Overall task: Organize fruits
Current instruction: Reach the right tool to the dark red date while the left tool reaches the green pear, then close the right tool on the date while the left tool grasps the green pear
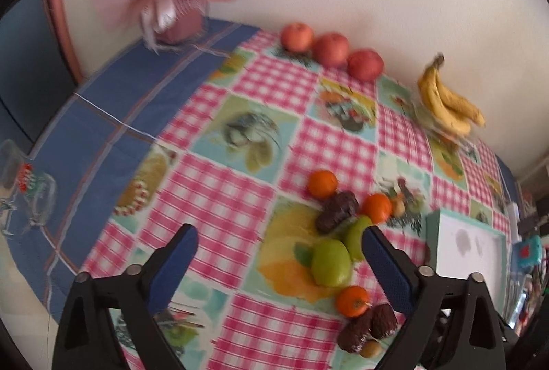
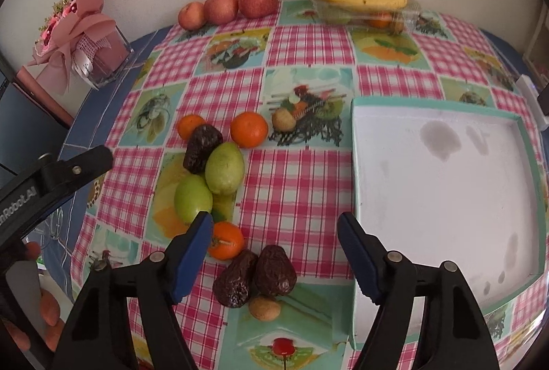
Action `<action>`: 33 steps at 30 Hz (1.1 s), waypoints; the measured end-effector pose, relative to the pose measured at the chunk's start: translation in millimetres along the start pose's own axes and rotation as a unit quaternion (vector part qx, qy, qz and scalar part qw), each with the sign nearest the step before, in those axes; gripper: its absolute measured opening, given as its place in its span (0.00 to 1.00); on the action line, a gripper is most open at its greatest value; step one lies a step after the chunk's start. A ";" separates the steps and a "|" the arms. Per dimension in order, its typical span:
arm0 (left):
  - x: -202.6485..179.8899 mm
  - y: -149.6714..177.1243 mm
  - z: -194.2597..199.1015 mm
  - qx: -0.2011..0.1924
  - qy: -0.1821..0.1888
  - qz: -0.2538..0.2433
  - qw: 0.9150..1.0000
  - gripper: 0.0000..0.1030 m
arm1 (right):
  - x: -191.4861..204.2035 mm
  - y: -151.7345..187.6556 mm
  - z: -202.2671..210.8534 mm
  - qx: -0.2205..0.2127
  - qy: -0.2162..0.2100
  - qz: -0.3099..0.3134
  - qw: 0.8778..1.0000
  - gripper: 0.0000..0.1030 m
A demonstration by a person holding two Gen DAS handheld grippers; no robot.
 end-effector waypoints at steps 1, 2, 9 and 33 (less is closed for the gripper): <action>-4.5 1.8 -4.7 0.009 -0.002 -0.006 1.000 0.88 | -1.0 2.4 -2.8 0.007 -0.001 -0.001 1.000 0.70; -7.5 3.3 -8.8 0.016 -0.002 -0.011 1.000 0.87 | -2.3 5.6 -6.4 0.016 -0.003 -0.004 1.000 0.64; -30.9 15.4 -36.9 0.072 0.020 -0.022 0.997 0.74 | -10.5 22.6 -22.2 0.064 -0.015 -0.027 0.997 0.50; -58.8 25.0 -63.3 0.109 0.051 -0.032 0.992 0.36 | -22.5 29.8 -23.3 0.083 -0.030 -0.050 0.995 0.33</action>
Point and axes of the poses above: each gripper's, at about its wrist camera, not at the fingertips, and z roughly against the way its jaws point, x to its left, y to its underside, the point moved 3 cm from there along -z, roughly the way its jaws point, and after that the axes turned 13 degrees about -y, right-handed, at the moved point
